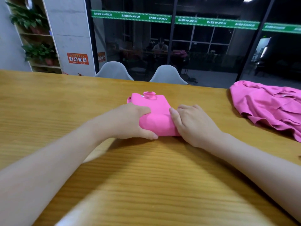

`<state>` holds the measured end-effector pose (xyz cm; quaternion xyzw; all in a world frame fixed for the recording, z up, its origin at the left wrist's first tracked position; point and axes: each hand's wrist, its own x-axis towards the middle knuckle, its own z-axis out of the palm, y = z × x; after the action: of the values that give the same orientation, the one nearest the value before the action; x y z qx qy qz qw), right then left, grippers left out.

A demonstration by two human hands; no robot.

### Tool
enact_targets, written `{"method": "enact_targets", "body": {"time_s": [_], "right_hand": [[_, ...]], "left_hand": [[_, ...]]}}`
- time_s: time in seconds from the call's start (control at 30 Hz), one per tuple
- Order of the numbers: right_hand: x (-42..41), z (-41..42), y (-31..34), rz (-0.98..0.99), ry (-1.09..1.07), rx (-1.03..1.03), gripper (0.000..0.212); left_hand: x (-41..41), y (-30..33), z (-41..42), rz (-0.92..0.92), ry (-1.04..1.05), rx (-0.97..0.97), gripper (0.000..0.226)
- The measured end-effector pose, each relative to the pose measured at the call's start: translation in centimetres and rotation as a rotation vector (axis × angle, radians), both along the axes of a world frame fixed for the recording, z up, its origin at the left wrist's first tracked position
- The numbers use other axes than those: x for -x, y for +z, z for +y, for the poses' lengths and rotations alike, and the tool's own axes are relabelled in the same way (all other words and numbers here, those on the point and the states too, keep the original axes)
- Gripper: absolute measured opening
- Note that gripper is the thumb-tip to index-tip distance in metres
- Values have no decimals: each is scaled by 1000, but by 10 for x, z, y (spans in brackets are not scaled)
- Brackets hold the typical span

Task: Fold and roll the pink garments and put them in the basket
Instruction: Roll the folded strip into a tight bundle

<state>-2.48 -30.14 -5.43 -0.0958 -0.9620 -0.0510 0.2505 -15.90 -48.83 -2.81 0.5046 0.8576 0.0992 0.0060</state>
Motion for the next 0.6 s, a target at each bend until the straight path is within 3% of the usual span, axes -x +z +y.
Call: {"method": "enact_targets", "body": {"time_s": [0.1,0.2,0.27,0.37,0.43,0.5,0.57,0.6], "right_hand": [[-8,-9,4,-32,9,-6,64],[-9,-10,7,-57,39,107,65],[-3,-5,9,-76,40,211,65],[9,6,13,-123,-10,353,65],[7,6,12,-129,4,239,54],[-3,-2,4,-5,53,34,18],[-13,-8,-5,39,1,-22,11],[-14,-9,-7,55,-46,-10,23]], "left_hand": [[13,-2,-2,-170,-14,6,97],[15,-2,-4,-220,-2,29,113],[8,-1,-4,-165,15,42,108],[-8,-4,-4,84,38,51,89],[-13,-3,-3,139,70,63,87],[-9,2,-1,23,93,71,99],[-2,4,3,-121,100,78,115],[0,6,4,-167,102,78,120]]}}
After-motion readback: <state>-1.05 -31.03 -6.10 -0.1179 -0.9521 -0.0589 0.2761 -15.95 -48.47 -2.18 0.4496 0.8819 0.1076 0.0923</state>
